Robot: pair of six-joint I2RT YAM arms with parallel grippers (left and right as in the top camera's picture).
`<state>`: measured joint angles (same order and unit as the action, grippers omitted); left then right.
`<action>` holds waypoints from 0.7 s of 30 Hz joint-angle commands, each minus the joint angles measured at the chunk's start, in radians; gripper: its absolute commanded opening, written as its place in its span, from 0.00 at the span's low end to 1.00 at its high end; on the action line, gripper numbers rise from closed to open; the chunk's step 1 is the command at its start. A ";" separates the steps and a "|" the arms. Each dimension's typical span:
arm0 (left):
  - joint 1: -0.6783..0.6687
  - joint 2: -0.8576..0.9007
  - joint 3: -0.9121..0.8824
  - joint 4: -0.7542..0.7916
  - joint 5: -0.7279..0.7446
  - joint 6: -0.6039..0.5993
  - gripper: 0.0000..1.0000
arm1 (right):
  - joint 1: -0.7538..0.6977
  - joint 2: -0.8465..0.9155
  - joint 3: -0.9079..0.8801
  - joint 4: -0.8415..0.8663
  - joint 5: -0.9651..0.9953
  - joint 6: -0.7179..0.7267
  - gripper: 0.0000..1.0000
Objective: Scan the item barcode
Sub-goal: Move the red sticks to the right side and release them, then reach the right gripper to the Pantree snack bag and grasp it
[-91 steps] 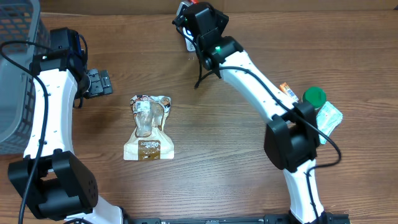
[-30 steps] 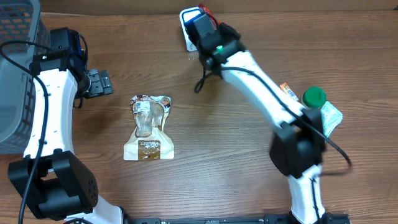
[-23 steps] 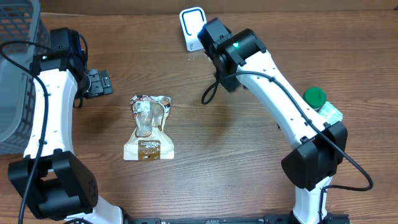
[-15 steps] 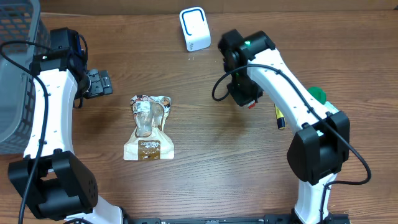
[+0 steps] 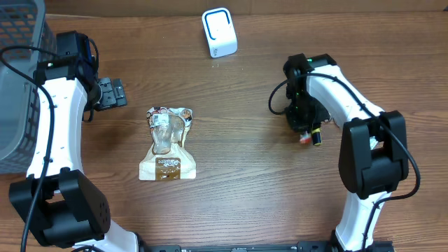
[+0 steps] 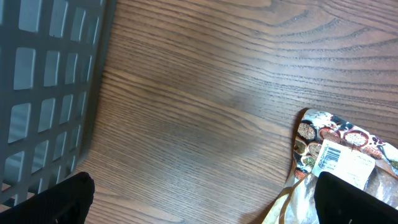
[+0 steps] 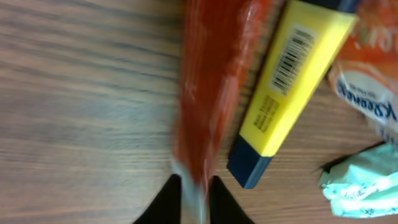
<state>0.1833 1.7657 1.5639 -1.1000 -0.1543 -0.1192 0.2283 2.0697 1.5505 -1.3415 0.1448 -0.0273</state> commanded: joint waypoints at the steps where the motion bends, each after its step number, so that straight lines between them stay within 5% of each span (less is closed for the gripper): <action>1: -0.007 0.000 0.002 0.001 0.002 0.018 1.00 | -0.008 0.002 -0.006 0.018 -0.008 0.005 0.26; 8: -0.007 0.000 0.002 0.001 0.002 0.018 1.00 | -0.007 0.002 -0.006 0.056 -0.062 0.005 0.36; 15: -0.007 0.000 0.002 0.001 0.002 0.018 1.00 | 0.031 0.002 -0.007 0.132 -0.605 0.005 0.37; 21: -0.007 0.000 0.002 0.001 0.002 0.018 1.00 | 0.156 0.002 -0.007 0.258 -0.783 0.029 0.45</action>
<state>0.1833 1.7657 1.5639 -1.1000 -0.1543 -0.1192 0.3046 2.0697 1.5478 -1.1206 -0.4507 -0.0246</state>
